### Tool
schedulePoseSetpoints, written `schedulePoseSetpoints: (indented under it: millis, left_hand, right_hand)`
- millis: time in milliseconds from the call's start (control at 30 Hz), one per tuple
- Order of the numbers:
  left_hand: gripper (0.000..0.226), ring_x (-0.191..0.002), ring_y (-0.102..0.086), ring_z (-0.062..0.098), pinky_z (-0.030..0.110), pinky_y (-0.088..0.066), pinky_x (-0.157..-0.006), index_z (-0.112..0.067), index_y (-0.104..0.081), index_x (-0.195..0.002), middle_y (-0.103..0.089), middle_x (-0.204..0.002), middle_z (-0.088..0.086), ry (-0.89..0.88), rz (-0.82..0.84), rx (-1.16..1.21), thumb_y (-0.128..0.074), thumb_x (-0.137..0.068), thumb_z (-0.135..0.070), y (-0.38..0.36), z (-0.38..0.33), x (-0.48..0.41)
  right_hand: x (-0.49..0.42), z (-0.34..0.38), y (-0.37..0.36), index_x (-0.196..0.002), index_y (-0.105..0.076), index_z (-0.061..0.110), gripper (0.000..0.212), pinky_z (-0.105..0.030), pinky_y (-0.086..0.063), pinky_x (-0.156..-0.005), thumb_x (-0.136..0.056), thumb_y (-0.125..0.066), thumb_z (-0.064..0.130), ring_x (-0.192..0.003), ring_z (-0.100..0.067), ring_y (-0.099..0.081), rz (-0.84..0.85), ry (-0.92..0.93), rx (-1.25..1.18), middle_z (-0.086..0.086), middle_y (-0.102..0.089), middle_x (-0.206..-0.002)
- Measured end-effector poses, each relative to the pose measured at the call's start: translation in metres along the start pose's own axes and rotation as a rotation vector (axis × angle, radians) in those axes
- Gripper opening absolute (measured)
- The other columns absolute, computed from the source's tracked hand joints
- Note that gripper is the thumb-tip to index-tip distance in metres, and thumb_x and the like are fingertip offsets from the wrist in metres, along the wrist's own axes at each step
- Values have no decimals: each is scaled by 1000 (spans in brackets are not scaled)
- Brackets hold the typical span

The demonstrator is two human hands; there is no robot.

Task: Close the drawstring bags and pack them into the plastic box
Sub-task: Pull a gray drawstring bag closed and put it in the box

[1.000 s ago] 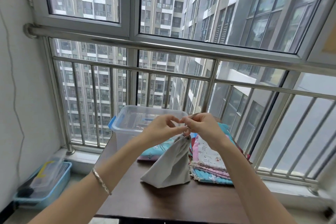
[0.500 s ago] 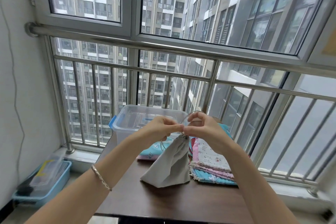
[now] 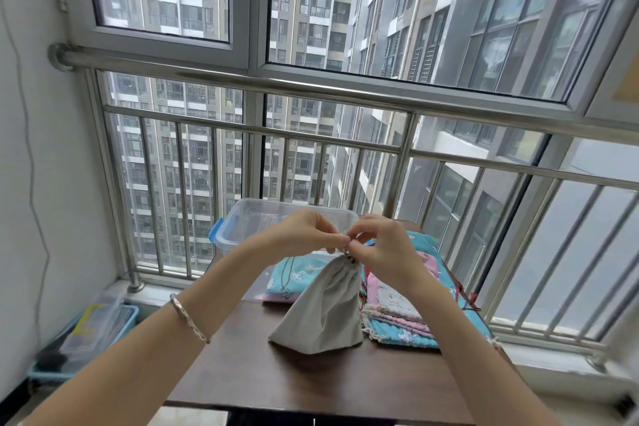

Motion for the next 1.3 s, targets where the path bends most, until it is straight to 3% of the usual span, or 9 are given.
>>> schedulePoseSetpoints:
  millis: [100,233,433,533,600,833,933,1067,1300]
  left_hand:
    - [29,-47,-33,6,15,-26,-42,-13,-72,-71,-50,-50,-10,1,-5,-44,-71,-83,-40,2,0,-1]
    - [34,-65,-38,19,22,-29,-52,-13,-75,-79,-53,-69,2,-19,41,-21,-69,-82,-46,-3,-1,1]
    - [27,-60,-39,7,19,-33,-54,-30,-72,-62,-53,-53,-17,48,129,3,-67,-85,-43,-5,2,2]
    - [21,-62,-39,8,19,-32,-54,-24,-76,-76,-55,-60,-12,52,135,2,-68,-84,-42,-6,2,1]
    - [26,-58,-37,8,19,-29,-51,-17,-77,-80,-54,-63,-7,36,111,-15,-70,-83,-42,-4,0,0]
    - [25,-51,-38,15,24,-30,-47,-11,-76,-75,-54,-55,0,-158,-133,-30,-73,-81,-35,6,-12,-4]
    - [13,-54,-55,2,15,-41,-54,-16,-78,-84,-66,-62,-8,-229,-253,-34,-77,-79,-28,10,-14,-3]
    - [9,-59,-57,-10,6,-39,-56,-18,-79,-86,-70,-72,-12,-308,-372,-122,-76,-80,-25,9,-16,0]
    - [12,-63,-58,5,21,-44,-62,-15,-76,-79,-68,-68,-4,-283,-432,-148,-72,-84,-25,6,-10,-4]
  right_hand:
    - [-2,-8,-1,-69,-72,12,13,-22,-50,-59,-80,-67,7,-61,-6,-59,1,-67,-11,4,-65,-66]
    - [-1,-15,-2,-74,-72,11,12,-21,-51,-59,-82,-66,4,-67,-9,-65,4,-141,-159,2,-70,-70]
    - [2,-10,-2,-91,-64,20,19,-18,-41,-94,-79,-66,7,-103,-5,-55,-7,7,2,10,-60,-101]
    - [0,-6,-6,-81,-71,17,15,-14,-39,-86,-84,-63,5,-96,0,-53,54,-6,13,11,-61,-91]
    - [0,-10,-7,-69,-71,13,21,-23,-42,-82,-85,-60,4,-89,-7,-56,55,-51,-36,4,-63,-83]
    - [-2,-31,-21,-68,-67,10,22,-28,-45,-84,-80,-50,1,-70,-7,-56,170,-356,-548,3,-61,-66]
    - [-2,-32,-20,-75,-68,8,29,-27,-45,-84,-87,-47,-9,-70,-6,-58,187,-346,-541,3,-63,-68]
    - [1,-33,-15,-80,-70,9,27,-19,-45,-77,-88,-50,-8,-69,-1,-60,120,-349,-520,3,-66,-71]
    - [7,-31,-9,-114,-51,17,33,-20,-53,-63,-88,-63,0,-73,-12,-68,24,-298,-563,-9,-71,-79]
Point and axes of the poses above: each hand's wrist, its own x-axis away from the middle knuckle, its own y-axis out of the back of the hand, z = x × y, the point moved 7 cm from there along -x, towards the middle knuckle
